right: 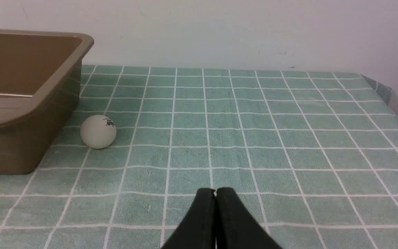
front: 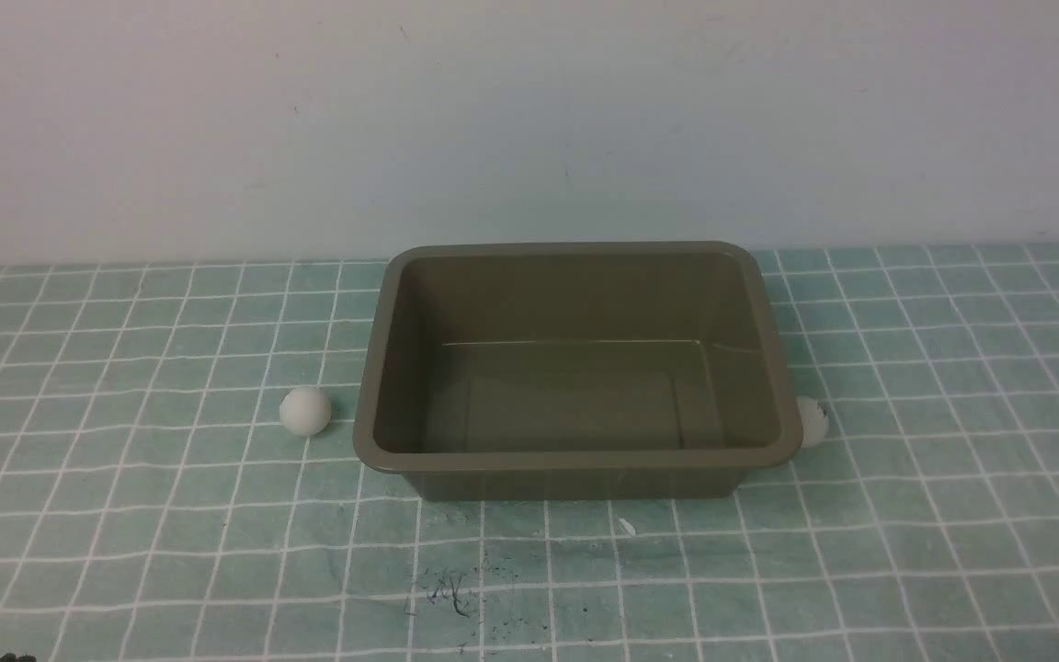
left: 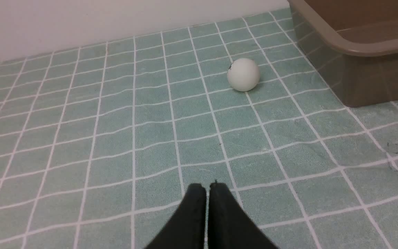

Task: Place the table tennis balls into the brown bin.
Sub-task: 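Reach for and grasp a ping pong ball on the table beside the basket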

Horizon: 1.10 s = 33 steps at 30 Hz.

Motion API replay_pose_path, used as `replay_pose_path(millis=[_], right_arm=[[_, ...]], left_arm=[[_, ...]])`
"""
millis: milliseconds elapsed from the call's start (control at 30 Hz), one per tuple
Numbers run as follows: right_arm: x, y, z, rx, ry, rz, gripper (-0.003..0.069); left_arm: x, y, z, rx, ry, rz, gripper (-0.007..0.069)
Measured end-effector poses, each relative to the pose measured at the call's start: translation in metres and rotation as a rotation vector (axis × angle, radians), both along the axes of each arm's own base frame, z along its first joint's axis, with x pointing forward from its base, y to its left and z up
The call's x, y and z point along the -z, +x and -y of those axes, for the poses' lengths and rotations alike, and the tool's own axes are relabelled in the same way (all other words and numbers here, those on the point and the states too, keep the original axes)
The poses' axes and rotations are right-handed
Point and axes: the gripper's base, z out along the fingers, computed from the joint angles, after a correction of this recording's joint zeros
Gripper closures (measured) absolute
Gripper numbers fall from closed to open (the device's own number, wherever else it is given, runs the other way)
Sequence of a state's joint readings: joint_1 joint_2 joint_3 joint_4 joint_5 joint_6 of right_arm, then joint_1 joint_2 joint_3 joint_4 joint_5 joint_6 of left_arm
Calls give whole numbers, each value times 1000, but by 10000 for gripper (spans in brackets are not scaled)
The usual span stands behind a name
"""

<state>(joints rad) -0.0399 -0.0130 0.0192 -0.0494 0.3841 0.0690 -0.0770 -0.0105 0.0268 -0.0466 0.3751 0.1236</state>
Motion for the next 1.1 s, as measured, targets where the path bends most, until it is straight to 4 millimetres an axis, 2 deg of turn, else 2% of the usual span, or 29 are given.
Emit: replay_pose_path(millis=[1000, 1067, 1100], right_arm=[[0, 0, 0, 0, 0, 0, 672], [0, 0, 0, 0, 0, 0, 672], [0, 0, 0, 0, 0, 0, 672]], left_arm=[[0, 0, 0, 0, 0, 0, 629], [-1, 0, 0, -2, -17, 5, 629], [-2, 1, 2, -6, -88, 18, 629]])
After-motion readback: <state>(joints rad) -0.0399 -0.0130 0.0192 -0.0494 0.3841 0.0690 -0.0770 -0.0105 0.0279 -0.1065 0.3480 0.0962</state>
